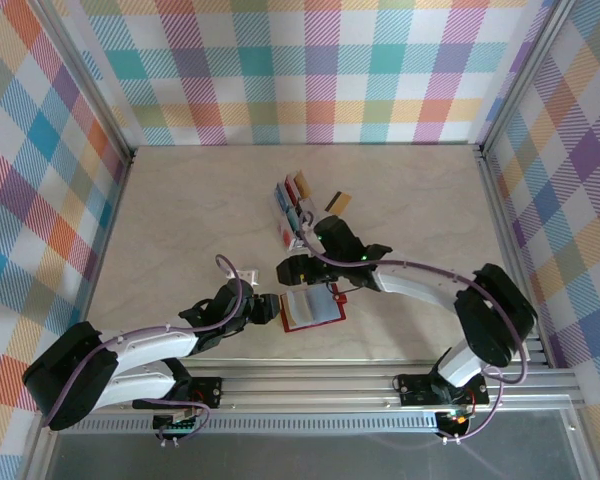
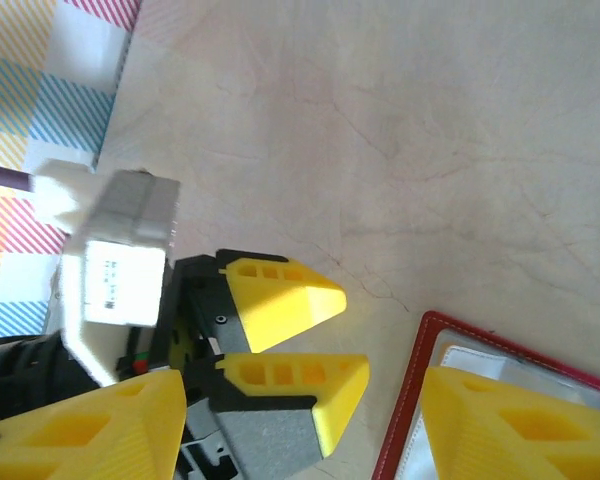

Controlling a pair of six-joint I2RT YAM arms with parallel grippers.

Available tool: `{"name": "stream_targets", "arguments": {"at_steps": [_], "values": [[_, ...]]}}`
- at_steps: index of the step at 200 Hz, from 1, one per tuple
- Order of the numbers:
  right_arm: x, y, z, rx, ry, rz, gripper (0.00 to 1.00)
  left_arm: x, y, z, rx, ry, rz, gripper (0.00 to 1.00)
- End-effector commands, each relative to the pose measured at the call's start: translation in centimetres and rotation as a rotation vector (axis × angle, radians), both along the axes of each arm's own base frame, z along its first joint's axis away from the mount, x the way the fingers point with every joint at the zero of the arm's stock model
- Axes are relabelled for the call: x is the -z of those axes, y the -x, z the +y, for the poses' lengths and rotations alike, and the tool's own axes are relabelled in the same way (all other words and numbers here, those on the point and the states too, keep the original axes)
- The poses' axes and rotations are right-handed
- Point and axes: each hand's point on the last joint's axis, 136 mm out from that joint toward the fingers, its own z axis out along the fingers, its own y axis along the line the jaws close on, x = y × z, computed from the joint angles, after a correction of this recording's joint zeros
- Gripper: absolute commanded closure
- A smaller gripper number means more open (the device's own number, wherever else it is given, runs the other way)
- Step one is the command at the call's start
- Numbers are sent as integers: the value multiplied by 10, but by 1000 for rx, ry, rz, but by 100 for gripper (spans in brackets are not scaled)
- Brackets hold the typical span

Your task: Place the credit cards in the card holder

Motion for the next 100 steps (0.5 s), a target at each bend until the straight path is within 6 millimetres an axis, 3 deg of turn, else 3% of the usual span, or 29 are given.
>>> {"name": "stream_targets", "arguments": {"at_steps": [1, 50, 78, 100], "values": [[-18, -26, -25, 86, 54, -64, 37, -10, -5, -5, 13, 10, -17, 48], [-48, -85, -58, 215, 60, -160, 49, -20, -18, -8, 23, 25, -32, 44], [-67, -128, -62, 248, 85, -223, 57, -35, -34, -15, 30, 68, -38, 43], [-68, -166, -60, 259, 102, -220, 60, -47, -51, -18, 21, 101, -38, 43]]}}
